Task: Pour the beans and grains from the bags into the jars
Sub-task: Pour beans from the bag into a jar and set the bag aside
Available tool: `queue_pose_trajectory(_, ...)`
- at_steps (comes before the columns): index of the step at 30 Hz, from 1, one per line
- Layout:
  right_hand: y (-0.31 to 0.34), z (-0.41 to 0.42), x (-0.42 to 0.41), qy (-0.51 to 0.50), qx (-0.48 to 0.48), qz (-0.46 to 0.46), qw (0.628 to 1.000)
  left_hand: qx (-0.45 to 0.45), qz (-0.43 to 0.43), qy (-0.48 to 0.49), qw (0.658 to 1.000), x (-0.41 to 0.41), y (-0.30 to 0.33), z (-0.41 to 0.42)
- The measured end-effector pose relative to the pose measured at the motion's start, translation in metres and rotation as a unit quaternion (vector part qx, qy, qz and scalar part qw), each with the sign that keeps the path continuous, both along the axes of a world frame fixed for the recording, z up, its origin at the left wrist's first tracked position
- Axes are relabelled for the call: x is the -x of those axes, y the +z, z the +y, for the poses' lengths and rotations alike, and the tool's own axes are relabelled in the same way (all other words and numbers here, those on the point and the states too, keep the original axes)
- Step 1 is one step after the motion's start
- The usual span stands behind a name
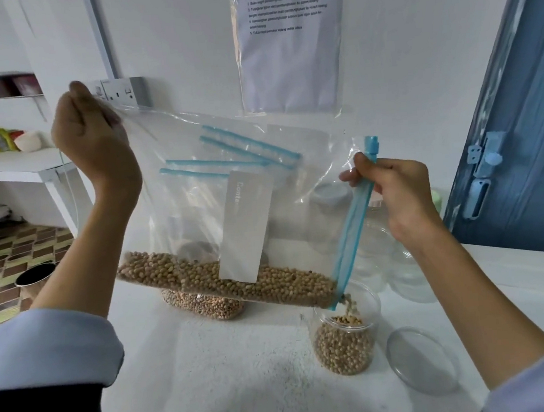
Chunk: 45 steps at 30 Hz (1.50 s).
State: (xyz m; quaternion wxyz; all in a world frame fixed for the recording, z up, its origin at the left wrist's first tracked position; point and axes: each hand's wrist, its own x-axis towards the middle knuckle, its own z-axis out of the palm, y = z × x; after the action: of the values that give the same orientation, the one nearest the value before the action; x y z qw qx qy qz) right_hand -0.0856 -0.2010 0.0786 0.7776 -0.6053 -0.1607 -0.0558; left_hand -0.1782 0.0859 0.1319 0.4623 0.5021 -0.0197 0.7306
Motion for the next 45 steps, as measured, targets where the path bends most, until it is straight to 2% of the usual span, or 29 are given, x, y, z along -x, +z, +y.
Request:
queue_pose_trajectory(3,-0.001,0.001,-0.002,-0.024,0.01,-0.006,1.0,-0.006,-0.006,0.005,1.0,0.001,0.002,0.0)
queue_pose_trajectory(12,0.003,0.011,-0.006,0.012,0.027,0.015,0.999,-0.01,-0.008,0.004,1.0,0.005,0.005,0.007)
queue_pose_trajectory(21,0.004,0.011,-0.008,-0.013,0.028,0.006,0.999,-0.02,-0.013,0.0,1.0,0.006,0.002,0.002)
queue_pose_trajectory(32,0.003,0.001,-0.006,-0.028,0.03,-0.006,0.999,0.002,-0.007,-0.022,1.0,-0.001,0.004,-0.002)
queue_pose_trajectory(35,0.004,0.0,0.0,0.012,0.015,0.022,1.0,-0.002,-0.001,-0.012,1.0,-0.003,0.003,-0.004)
queue_pose_trajectory(43,0.003,0.001,0.001,-0.019,0.009,0.021,1.0,-0.011,-0.002,0.018,1.0,-0.001,0.009,-0.005)
queue_pose_trajectory(45,0.002,0.005,0.003,0.001,0.018,0.025,1.0,-0.02,0.001,0.028,0.999,0.0,0.01,-0.005)
